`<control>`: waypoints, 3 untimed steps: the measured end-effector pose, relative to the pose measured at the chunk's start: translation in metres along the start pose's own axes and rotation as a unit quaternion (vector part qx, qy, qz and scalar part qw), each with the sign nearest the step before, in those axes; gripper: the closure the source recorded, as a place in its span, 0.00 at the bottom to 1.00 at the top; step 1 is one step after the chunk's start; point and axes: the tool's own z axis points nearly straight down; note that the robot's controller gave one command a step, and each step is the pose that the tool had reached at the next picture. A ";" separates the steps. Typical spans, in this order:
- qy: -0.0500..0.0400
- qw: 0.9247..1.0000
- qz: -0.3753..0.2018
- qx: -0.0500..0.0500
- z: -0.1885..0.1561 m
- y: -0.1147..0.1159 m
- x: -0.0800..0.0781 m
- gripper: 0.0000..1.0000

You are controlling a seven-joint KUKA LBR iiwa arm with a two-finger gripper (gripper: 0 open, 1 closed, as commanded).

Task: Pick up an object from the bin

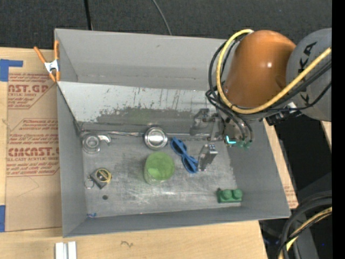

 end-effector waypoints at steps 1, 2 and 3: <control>-0.006 0.999 0.032 0.000 0.133 0.020 -0.049 0.00; -0.003 0.999 -0.053 -0.001 0.152 0.075 0.013 0.00; -0.013 0.959 -0.283 0.001 0.166 0.129 0.047 0.00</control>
Offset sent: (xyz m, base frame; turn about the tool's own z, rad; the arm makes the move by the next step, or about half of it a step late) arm 0.0579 0.0247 -0.1700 0.0749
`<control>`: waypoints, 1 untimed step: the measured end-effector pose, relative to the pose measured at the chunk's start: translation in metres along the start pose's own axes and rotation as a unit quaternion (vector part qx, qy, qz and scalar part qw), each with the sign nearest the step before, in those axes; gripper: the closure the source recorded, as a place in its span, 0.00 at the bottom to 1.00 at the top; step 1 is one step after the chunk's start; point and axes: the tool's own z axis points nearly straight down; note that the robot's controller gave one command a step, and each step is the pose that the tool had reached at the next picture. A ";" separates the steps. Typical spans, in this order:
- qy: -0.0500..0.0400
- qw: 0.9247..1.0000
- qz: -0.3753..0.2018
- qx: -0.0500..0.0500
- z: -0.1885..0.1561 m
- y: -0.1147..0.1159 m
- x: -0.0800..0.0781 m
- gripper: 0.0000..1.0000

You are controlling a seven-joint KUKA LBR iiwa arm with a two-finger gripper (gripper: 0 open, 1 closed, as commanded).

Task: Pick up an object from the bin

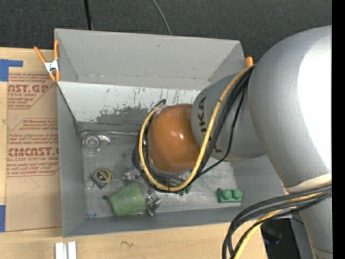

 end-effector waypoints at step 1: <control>-0.002 1.000 0.002 0.000 -0.002 -0.001 -0.001 1.00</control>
Offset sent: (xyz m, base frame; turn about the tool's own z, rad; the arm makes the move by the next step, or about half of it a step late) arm 0.0000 0.0000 0.0000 0.0000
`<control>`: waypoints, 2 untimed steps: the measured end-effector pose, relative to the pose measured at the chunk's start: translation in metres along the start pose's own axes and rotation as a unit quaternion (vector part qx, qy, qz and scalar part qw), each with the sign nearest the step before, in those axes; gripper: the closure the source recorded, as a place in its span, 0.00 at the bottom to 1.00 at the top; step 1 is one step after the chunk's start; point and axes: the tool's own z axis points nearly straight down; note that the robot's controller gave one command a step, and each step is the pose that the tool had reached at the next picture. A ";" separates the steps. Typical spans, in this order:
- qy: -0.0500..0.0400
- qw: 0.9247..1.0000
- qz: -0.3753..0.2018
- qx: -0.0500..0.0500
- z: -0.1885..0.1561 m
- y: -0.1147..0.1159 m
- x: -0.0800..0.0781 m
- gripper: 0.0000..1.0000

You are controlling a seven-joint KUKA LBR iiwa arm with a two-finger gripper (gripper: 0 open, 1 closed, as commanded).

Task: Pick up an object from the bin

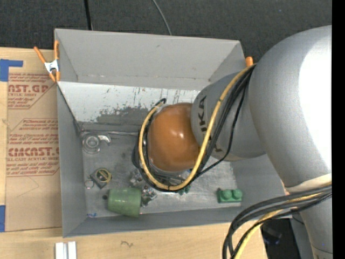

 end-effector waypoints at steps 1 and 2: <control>0.000 1.000 0.000 0.000 0.000 0.000 0.000 1.00; 0.001 1.000 -0.001 -0.001 0.002 0.002 0.001 0.00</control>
Offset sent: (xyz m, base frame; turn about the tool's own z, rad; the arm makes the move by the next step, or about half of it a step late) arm 0.0000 0.0000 0.0000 0.0000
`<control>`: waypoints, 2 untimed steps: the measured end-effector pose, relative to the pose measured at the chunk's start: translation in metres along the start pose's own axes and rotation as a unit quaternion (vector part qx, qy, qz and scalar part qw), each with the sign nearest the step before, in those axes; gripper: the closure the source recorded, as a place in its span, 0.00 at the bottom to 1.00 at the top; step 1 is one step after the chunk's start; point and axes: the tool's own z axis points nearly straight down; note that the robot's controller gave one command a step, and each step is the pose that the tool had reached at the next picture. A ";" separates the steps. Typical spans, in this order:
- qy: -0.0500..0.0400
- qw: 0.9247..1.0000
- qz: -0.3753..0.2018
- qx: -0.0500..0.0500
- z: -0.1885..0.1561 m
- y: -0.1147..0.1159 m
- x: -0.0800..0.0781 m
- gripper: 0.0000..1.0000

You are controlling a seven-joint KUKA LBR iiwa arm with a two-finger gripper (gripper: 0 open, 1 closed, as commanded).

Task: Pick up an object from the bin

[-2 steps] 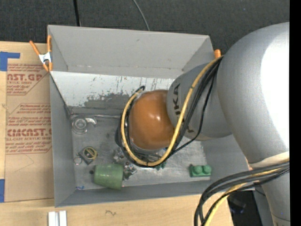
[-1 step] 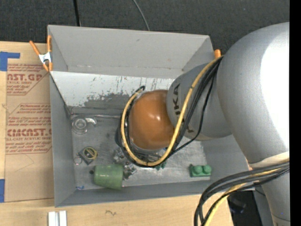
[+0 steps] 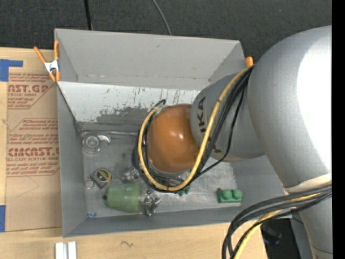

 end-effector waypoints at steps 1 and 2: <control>0.007 1.000 0.007 0.001 0.002 0.019 -0.017 0.00; 0.004 1.000 0.008 -0.001 0.000 0.020 -0.019 1.00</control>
Offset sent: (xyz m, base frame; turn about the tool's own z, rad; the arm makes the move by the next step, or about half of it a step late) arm 0.0003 0.0257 -0.0043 0.0146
